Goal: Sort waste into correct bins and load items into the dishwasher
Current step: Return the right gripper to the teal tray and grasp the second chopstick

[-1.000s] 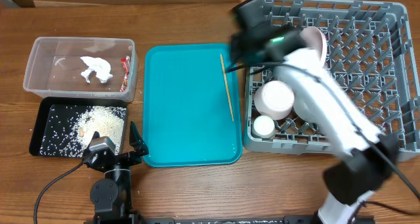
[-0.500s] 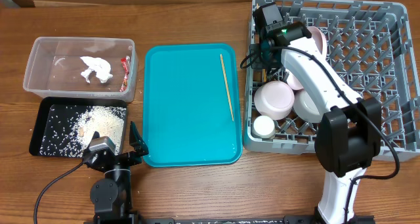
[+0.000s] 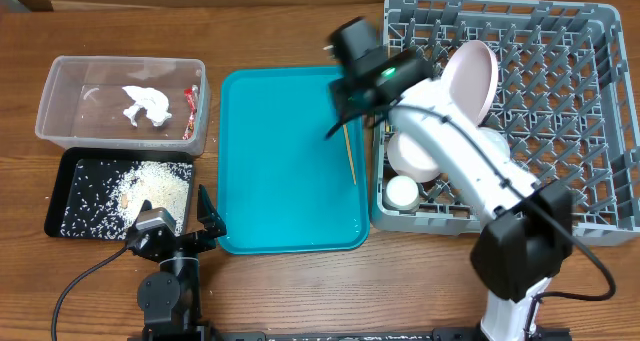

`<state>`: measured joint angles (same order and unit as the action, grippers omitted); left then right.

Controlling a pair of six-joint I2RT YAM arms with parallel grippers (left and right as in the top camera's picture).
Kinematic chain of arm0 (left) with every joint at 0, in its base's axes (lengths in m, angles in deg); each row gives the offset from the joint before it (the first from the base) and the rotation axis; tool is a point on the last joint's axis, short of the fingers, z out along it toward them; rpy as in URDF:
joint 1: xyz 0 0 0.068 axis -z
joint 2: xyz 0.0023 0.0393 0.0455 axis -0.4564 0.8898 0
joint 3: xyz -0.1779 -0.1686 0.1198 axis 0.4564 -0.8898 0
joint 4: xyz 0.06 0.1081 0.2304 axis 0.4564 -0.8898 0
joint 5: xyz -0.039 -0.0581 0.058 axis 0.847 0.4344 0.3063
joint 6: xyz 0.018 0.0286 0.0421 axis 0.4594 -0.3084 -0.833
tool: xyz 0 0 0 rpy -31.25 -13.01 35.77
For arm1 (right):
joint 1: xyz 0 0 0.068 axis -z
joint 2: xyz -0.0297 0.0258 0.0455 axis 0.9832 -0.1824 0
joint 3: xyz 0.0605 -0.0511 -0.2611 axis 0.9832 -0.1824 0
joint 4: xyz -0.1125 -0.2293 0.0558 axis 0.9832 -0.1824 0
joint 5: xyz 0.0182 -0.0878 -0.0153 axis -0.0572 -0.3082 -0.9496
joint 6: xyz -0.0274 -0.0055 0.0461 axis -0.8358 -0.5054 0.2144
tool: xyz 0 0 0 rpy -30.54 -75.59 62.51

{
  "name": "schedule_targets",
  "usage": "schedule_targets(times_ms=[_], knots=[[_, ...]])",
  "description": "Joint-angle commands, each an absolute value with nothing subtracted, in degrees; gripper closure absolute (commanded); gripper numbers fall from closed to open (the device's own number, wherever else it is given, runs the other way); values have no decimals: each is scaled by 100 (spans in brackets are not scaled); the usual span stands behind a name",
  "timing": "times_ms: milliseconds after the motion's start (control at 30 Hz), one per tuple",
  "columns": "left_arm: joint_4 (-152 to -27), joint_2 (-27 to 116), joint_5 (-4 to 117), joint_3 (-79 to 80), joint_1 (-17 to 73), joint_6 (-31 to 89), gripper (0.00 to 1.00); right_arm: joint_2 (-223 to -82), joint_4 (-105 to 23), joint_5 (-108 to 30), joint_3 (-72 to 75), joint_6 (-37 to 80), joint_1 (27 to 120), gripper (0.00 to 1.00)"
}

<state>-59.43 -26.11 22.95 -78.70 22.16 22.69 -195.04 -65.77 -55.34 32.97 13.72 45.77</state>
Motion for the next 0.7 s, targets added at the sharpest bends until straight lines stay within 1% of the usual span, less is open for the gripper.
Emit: schedule_targets(times_ms=[0, 267, 467, 500, 600, 667], knots=[[-5934, -2673, 2284, -7892, 2181, 2201, 0, -19814, -6417, -6157, 3185, 1352, 4276, 59], [-5934, -2673, 2284, -7892, 2181, 2201, 0, -20983, -6100, -6483, 3024, 1308, 4346, 59], [-5934, -2673, 2286, -7892, 2181, 2201, 0, -21471, -6129, -6417, 3024, 1315, 4523, 59], [-5934, -2673, 2284, -7892, 2181, 2201, 0, -21501, -6149, -6295, 3024, 1313, 4549, 61], [-5937, -2673, 2286, -7892, 2181, 2201, 0, -21506, -6216, -5908, 3024, 1300, 4560, 82], [-5934, -2673, 2284, -7892, 2181, 2201, 0, -21504, -6271, -5604, 3026, 1131, 4534, 92]])
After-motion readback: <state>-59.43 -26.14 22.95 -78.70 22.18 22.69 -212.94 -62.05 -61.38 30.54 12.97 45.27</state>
